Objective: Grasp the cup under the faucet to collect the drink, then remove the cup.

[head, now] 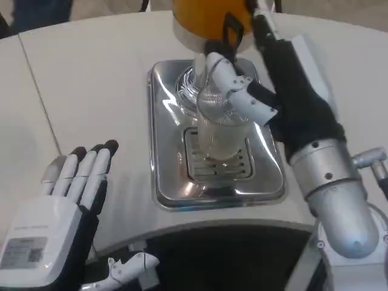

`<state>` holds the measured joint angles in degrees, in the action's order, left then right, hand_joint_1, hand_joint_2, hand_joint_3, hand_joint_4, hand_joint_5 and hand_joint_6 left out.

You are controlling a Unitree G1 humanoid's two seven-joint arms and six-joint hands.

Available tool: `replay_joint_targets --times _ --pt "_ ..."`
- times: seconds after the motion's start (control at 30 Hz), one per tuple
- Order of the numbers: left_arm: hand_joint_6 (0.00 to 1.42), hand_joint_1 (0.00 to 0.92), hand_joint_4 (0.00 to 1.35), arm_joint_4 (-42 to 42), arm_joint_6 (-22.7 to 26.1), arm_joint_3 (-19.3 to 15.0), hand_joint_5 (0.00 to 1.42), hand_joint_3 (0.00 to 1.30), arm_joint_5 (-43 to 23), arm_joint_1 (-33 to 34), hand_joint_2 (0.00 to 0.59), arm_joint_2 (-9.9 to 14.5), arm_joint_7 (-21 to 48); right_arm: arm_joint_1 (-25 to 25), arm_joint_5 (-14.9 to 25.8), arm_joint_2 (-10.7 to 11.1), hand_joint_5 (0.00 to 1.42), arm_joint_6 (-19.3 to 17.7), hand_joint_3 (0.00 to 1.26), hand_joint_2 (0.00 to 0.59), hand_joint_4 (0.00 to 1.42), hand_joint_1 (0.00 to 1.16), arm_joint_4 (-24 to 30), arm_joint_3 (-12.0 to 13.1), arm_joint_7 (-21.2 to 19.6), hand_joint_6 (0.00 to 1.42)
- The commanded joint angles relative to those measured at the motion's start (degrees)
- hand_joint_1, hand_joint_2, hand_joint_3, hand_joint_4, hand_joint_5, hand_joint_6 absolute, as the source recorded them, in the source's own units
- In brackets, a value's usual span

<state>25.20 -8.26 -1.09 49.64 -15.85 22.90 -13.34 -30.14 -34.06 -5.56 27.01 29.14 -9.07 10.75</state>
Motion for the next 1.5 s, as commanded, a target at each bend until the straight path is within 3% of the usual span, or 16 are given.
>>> replay_joint_targets --times 0.03,0.3,0.47,0.6,0.77,0.87,0.97,1.07,1.13,1.4,1.5 --pt "0.00 0.000 0.00 0.3 -0.9 -0.4 0.00 0.00 -0.3 -1.0 0.095 -0.9 -1.3 -2.1 4.0 0.9 0.00 0.7 0.00 0.493 0.00 0.46 -2.1 0.9 0.3 0.02" --pt "0.01 0.000 0.00 -0.3 -1.1 -1.4 0.00 0.00 -0.8 -1.4 0.096 -1.5 -1.8 -3.8 7.9 4.6 0.00 0.2 0.00 0.490 0.00 0.46 -4.7 0.0 1.6 0.02" --pt "0.01 0.000 0.00 -0.7 -1.2 -1.3 0.00 0.00 -1.1 -1.1 0.096 -1.7 -2.0 -4.1 7.1 8.1 0.00 -0.6 0.00 0.486 0.00 0.46 -3.9 -2.8 3.1 0.02" --pt "0.01 0.000 0.00 -1.1 -1.2 -1.0 0.00 0.00 -1.3 -0.9 0.096 -1.9 -1.9 -4.6 7.4 9.0 0.00 2.3 0.00 0.485 0.00 0.46 -3.6 -3.5 4.5 0.02" --pt "0.01 0.000 0.00 -2.0 -1.0 -0.6 0.00 0.00 -1.9 -0.4 0.096 -2.1 -1.7 -7.6 2.7 13.3 0.00 4.4 0.00 0.486 0.00 0.46 -3.6 -7.7 8.0 0.02" --pt "0.01 0.000 0.00 -2.8 -0.9 -0.4 0.00 0.00 -2.3 0.1 0.096 -2.1 -1.3 -10.4 4.0 14.2 0.00 7.6 0.00 0.487 0.00 0.45 -4.6 -8.1 11.7 0.02" --pt "0.01 0.000 0.00 -4.1 -0.6 0.1 0.00 0.00 -2.5 1.4 0.097 -2.3 -1.0 -13.5 -0.7 17.9 0.00 8.1 0.00 0.496 0.00 0.42 -4.0 -12.8 15.7 0.02" --pt "0.01 0.000 0.00 -5.2 0.0 0.8 0.00 0.00 -2.1 2.8 0.093 -2.6 -1.1 -15.8 -5.2 20.2 0.00 8.9 0.00 0.486 0.00 0.38 -3.2 -16.5 19.4 0.02" --pt "0.01 0.000 0.00 -5.9 0.2 1.1 0.00 0.00 -2.1 3.7 0.091 -2.8 -1.0 -17.0 -7.8 20.6 0.00 9.9 0.00 0.477 0.00 0.36 -3.0 -18.0 21.7 0.02" --pt "0.01 0.000 0.00 -9.1 1.0 2.5 0.00 0.00 -2.2 7.6 0.091 -2.8 -0.9 -20.1 -15.7 20.3 0.00 12.1 0.00 0.471 0.00 0.31 -1.4 -19.3 27.2 0.03" --pt "0.01 0.000 0.00 -10.3 1.3 2.8 0.00 0.00 -2.4 9.0 0.102 -2.9 -1.0 -20.2 -18.0 19.2 0.00 12.6 0.00 0.471 0.00 0.31 -0.6 -19.8 29.3 0.03"
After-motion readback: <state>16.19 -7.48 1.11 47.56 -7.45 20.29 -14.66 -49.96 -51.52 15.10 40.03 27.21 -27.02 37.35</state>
